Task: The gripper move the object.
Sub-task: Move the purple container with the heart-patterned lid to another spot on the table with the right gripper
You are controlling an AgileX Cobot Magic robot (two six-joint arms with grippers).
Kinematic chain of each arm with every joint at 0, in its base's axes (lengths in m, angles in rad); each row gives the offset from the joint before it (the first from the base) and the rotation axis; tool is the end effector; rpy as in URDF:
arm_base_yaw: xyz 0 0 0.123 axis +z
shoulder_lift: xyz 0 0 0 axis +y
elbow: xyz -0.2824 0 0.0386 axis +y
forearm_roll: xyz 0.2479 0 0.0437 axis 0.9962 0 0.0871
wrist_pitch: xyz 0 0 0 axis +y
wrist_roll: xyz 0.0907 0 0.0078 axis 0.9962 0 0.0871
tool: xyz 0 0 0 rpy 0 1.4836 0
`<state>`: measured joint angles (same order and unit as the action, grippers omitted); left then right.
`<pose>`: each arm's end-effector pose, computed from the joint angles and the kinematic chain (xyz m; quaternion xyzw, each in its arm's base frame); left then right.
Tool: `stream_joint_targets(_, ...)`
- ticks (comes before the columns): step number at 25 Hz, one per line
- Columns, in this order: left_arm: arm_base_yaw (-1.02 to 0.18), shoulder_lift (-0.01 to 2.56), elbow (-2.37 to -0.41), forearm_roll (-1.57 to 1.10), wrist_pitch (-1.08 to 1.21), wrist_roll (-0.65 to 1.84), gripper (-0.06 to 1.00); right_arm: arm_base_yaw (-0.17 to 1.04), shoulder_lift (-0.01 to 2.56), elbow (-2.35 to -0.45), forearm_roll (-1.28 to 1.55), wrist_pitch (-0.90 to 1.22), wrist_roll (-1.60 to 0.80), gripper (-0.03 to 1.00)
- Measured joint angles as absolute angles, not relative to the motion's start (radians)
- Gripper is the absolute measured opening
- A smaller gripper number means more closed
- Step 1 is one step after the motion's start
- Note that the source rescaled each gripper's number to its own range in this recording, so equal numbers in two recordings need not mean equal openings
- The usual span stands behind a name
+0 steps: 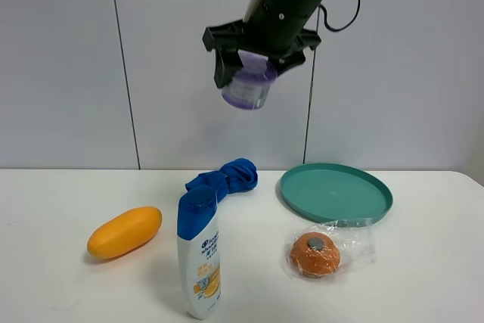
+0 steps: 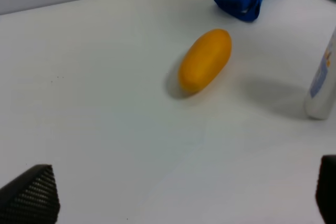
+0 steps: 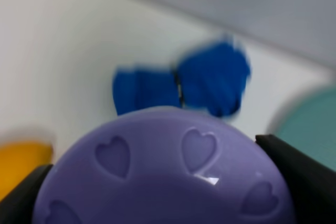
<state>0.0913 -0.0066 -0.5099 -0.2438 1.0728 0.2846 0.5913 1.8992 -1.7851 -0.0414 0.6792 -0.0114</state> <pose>-0.0071 -0.0200 0.2808 0.0880 0.8412 -0.0222 0.5331 0.3733 0.2478 0.3339 -0.2782 0.8642 0.1020 0.4067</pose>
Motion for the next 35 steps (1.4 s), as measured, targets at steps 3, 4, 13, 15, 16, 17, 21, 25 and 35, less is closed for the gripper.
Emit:
stream_joint_targets(3,0.091,-0.007,-0.510,-0.244,1.073,0.285,1.00,0.591,1.908,-1.877,-0.018,0.627,-0.101,0.00)
stream_joint_targets(4,0.091,-0.007,-0.510,-0.244,1.073,0.285,1.00,0.591,1.918,-1.916,0.000,0.615,-0.128,0.00)
stream_joint_targets(13,0.091,-0.007,-0.510,-0.244,1.073,0.285,1.00,0.610,2.170,-2.219,0.228,0.598,-0.395,0.00)
stream_joint_targets(15,0.091,-0.007,-0.510,-0.244,1.073,0.285,1.00,0.611,2.244,-2.272,0.265,0.596,-0.466,0.00)
stream_joint_targets(16,0.091,-0.007,-0.510,-0.244,1.073,0.285,1.00,0.611,2.286,-2.300,0.278,0.590,-0.498,0.00)
stream_joint_targets(17,0.091,-0.007,-0.510,-0.244,1.073,0.285,1.00,0.611,2.328,-2.324,0.288,0.578,-0.521,0.00)
stream_joint_targets(21,0.091,-0.007,-0.510,-0.244,1.073,0.285,1.00,0.611,2.479,-2.397,0.338,0.518,-0.580,0.00)
stream_joint_targets(25,0.091,-0.007,-0.510,-0.244,1.073,0.285,1.00,0.611,2.584,-2.412,0.386,0.443,-0.600,0.00)
stream_joint_targets(35,0.091,-0.007,-0.510,-0.244,1.073,0.285,1.00,0.611,2.687,-2.418,0.481,0.299,-0.601,0.00)
